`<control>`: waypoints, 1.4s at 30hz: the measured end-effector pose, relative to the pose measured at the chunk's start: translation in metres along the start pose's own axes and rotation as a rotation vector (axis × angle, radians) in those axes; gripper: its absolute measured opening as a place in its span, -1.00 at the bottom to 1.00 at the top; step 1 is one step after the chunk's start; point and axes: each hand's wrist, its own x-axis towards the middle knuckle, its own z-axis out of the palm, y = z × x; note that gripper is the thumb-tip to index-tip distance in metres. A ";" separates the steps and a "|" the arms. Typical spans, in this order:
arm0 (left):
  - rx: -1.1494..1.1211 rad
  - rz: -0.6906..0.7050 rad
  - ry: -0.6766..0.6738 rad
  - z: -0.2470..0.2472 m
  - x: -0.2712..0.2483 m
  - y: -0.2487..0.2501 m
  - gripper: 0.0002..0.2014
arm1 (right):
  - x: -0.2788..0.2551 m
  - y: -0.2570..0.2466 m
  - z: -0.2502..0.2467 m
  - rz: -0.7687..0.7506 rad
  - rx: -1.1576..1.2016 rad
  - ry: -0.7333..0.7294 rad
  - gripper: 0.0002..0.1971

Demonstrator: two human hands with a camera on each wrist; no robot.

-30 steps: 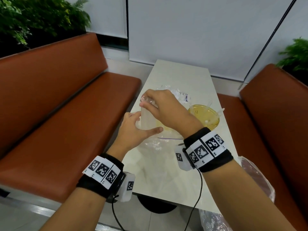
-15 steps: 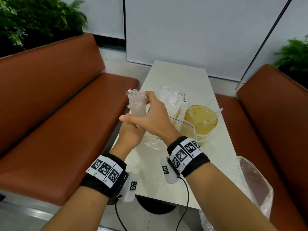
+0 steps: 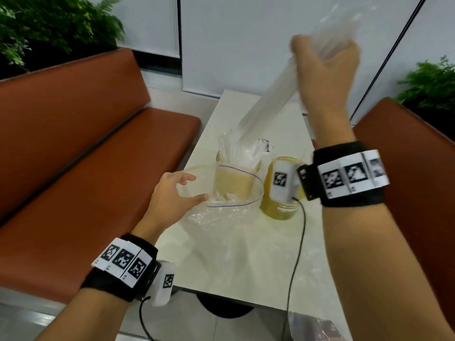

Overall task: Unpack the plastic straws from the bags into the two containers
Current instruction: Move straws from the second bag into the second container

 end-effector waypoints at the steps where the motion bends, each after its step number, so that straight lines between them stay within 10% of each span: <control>1: 0.001 -0.002 0.004 -0.001 0.000 -0.002 -0.50 | 0.011 0.003 -0.013 -0.027 0.007 0.050 -0.67; 7: -0.015 -0.007 0.031 -0.006 0.000 -0.002 -0.68 | 0.031 0.073 -0.058 -0.030 -0.360 0.119 -0.77; 22: -0.064 0.025 0.039 0.001 0.008 0.015 -0.77 | -0.047 0.194 -0.067 0.614 -0.838 -0.167 -0.02; 27: -0.080 0.030 0.044 0.002 0.006 0.022 -0.79 | -0.031 0.200 -0.070 0.241 -0.783 -0.133 -0.37; 33: -0.119 0.063 0.017 0.007 0.003 0.028 -0.73 | -0.050 0.220 -0.068 0.170 -1.102 -0.876 -0.59; 38: -0.213 0.051 -0.005 0.010 0.001 0.031 -0.56 | -0.046 0.161 -0.048 -0.140 -0.864 -0.531 -0.74; 42: -0.253 0.031 0.016 0.013 0.001 0.031 -0.50 | -0.064 0.086 -0.015 -0.048 -0.420 -0.704 -0.85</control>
